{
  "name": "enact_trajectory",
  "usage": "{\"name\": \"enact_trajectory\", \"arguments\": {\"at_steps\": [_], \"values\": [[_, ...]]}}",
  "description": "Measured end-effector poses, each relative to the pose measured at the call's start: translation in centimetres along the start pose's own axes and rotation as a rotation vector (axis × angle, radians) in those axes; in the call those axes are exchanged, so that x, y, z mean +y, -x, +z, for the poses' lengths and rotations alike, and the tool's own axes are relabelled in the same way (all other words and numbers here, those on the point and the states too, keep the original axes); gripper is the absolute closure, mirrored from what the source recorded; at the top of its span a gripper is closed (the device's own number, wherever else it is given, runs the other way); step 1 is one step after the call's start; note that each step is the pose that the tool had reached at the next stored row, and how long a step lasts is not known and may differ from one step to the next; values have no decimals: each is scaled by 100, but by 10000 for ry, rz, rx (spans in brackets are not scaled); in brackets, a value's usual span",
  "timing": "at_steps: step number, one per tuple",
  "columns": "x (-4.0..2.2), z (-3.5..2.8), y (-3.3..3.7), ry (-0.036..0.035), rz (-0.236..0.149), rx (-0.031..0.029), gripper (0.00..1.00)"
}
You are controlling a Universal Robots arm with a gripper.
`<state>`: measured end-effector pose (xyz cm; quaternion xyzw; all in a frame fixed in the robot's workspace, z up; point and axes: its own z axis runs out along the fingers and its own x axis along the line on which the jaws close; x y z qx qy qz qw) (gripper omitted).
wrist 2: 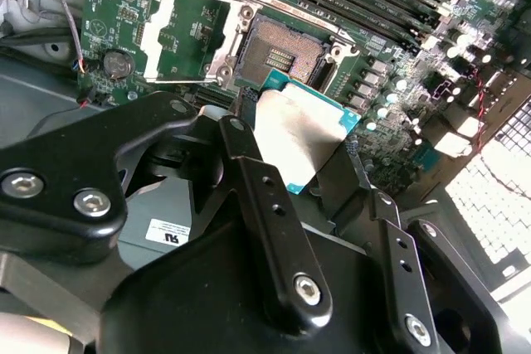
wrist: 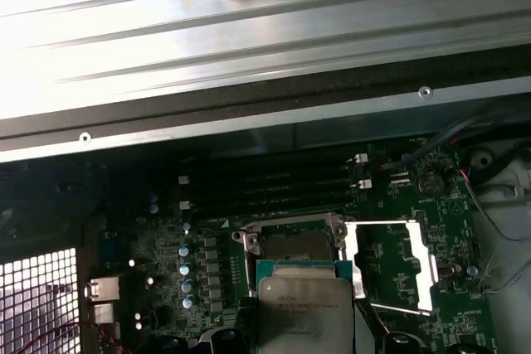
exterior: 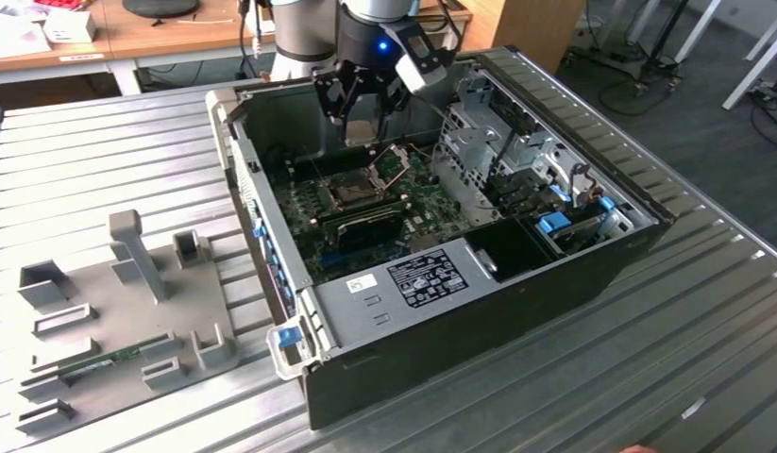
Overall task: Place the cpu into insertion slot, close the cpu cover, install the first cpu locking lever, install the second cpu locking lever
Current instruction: 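Place the cpu into insertion slot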
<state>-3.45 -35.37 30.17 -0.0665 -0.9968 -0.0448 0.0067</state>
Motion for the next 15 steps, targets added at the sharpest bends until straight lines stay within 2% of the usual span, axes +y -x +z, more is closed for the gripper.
{"name": "enact_trajectory", "arguments": {"at_steps": [5, 15], "values": [[0, 4, 0, 8, 420, -36, 46], [1, 4, 0, 8, 443, -39, 46]]}}
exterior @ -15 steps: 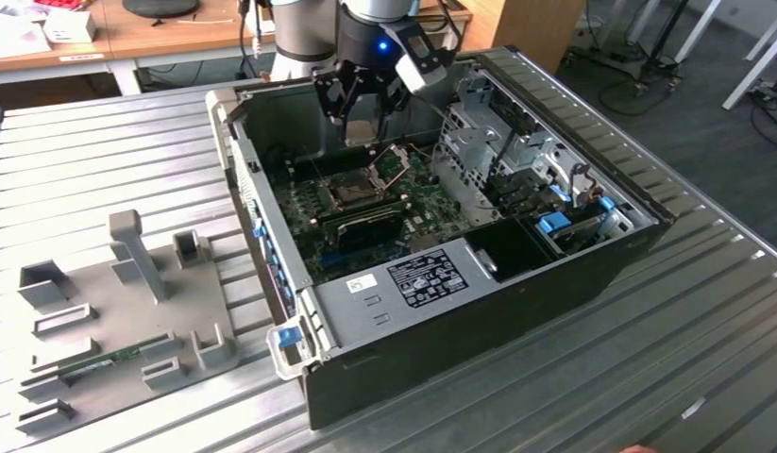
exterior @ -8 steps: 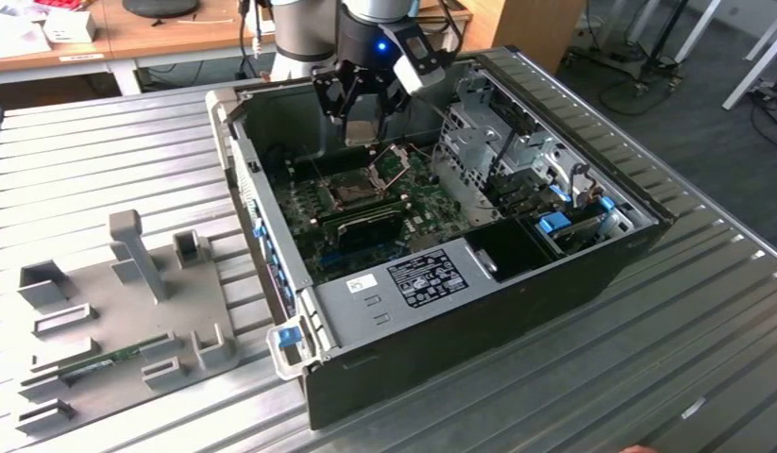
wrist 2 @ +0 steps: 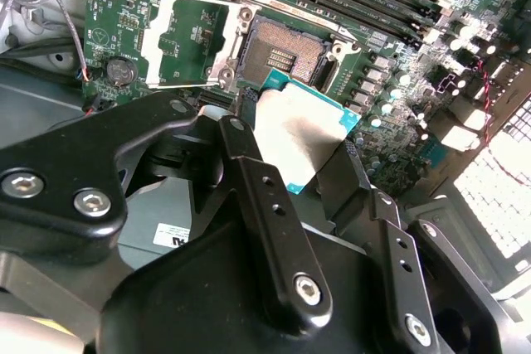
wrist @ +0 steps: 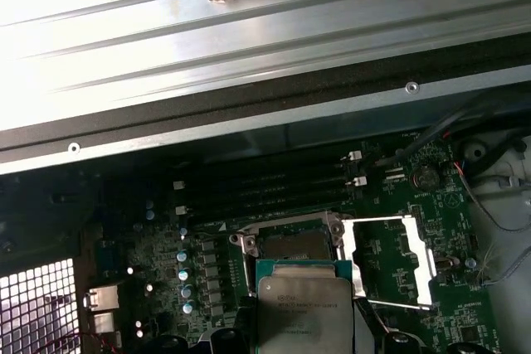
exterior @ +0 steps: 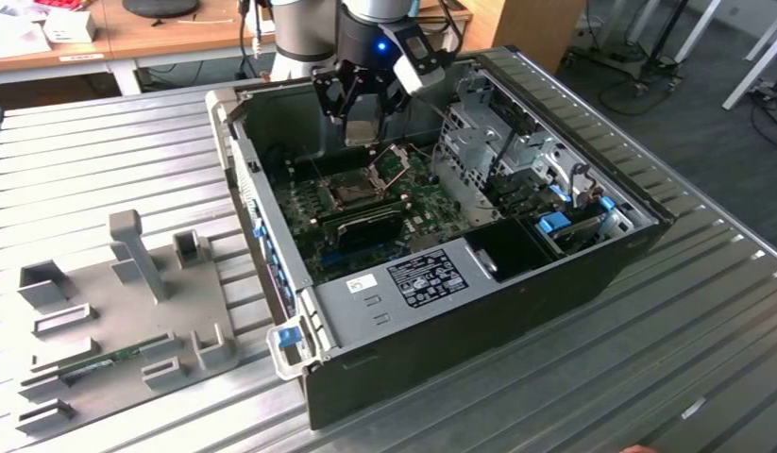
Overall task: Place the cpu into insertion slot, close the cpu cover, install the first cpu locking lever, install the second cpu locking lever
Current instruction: 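Place the cpu into insertion slot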
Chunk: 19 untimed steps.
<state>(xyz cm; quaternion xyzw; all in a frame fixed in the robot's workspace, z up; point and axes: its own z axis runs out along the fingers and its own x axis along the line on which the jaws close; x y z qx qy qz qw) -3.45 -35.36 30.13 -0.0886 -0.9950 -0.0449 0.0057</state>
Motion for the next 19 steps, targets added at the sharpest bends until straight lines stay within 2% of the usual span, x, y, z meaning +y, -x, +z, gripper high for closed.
{"name": "enact_trajectory", "arguments": {"at_steps": [6, 17, 19], "values": [[1, 4, 0, 3, 123, -11, 46], [-4, 42, 1, 37, 2068, -183, 46], [-4, 45, 1, 43, 2290, -203, 46]]}}
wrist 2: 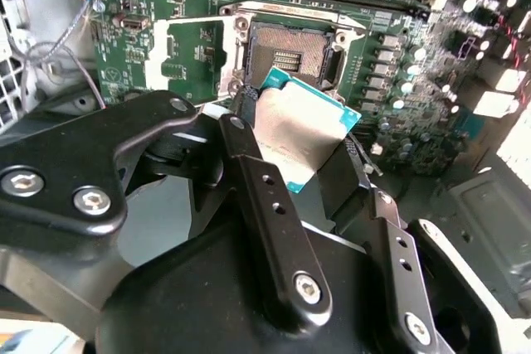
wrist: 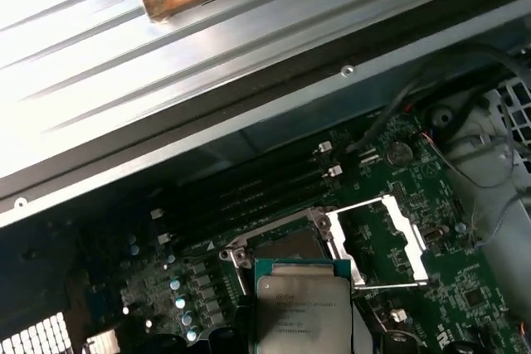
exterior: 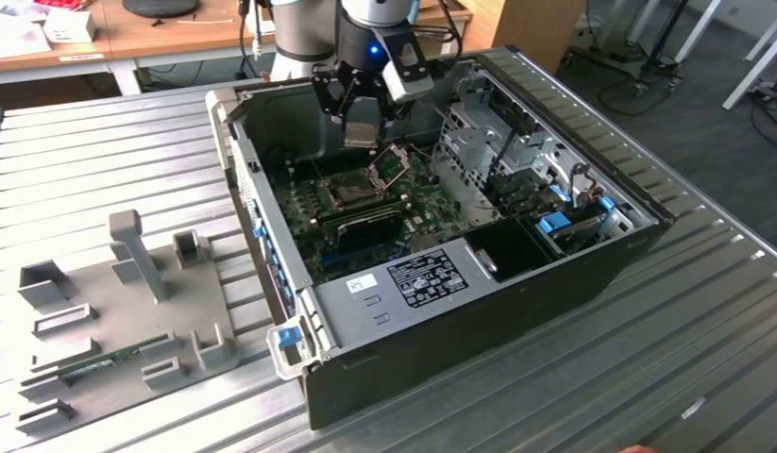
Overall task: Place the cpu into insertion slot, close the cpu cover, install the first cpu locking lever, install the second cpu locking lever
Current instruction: 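Place the cpu into insertion slot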
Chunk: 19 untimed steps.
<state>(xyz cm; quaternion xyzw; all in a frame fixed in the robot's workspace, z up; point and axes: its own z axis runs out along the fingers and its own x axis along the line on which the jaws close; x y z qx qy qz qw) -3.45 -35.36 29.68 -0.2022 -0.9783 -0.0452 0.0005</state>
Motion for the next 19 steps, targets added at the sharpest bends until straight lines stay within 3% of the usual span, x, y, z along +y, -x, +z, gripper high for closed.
{"name": "enact_trajectory", "arguments": {"at_steps": [7, 19], "values": [[0, 5, 0, 12, 463, -41, 46], [-2, 25, 0, 35, 1660, -147, 46]]}}
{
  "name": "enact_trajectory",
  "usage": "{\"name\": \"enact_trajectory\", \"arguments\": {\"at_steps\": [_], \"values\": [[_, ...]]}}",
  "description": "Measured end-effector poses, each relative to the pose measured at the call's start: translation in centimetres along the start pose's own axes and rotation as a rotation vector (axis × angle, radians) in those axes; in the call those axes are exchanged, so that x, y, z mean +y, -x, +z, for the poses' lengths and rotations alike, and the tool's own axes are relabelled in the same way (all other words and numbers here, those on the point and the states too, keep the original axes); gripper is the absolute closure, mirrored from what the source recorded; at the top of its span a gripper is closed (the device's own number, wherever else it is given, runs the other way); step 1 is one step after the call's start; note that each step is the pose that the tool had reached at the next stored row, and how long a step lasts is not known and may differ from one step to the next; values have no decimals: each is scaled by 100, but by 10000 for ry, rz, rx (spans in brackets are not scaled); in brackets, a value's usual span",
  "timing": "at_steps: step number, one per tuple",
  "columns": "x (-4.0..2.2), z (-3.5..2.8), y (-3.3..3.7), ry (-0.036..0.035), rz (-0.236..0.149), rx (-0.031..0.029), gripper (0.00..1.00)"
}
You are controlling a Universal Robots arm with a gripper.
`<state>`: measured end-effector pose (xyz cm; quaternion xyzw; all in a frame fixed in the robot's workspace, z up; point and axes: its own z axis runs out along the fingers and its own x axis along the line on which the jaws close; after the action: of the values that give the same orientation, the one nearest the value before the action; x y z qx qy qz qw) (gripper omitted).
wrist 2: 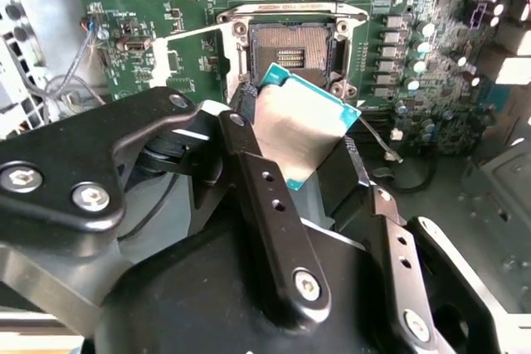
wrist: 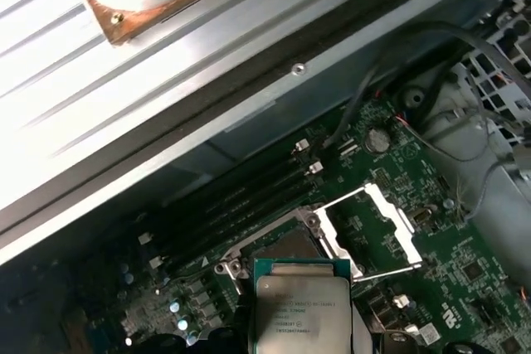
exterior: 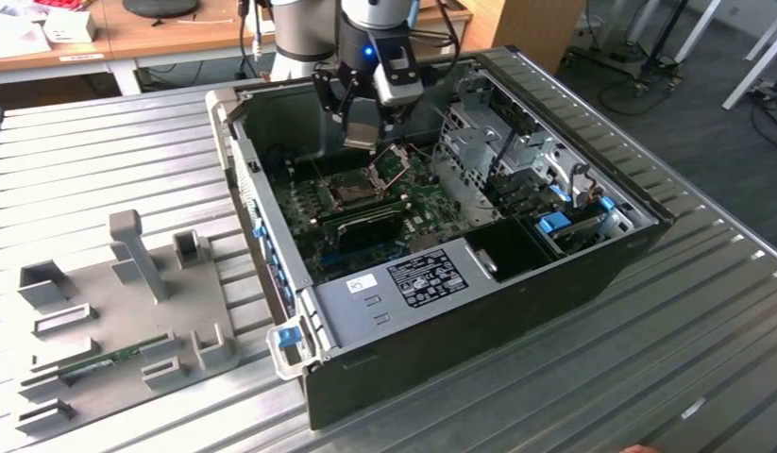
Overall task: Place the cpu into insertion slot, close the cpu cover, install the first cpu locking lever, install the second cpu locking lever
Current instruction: 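Place the cpu into insertion slot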
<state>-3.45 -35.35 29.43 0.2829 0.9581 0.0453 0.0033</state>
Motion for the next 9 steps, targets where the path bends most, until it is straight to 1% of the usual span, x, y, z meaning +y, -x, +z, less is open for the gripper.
{"name": "enact_trajectory", "arguments": {"at_steps": [9], "values": [[-3, 29, 1, 28, 1638, -147, 46]]}}
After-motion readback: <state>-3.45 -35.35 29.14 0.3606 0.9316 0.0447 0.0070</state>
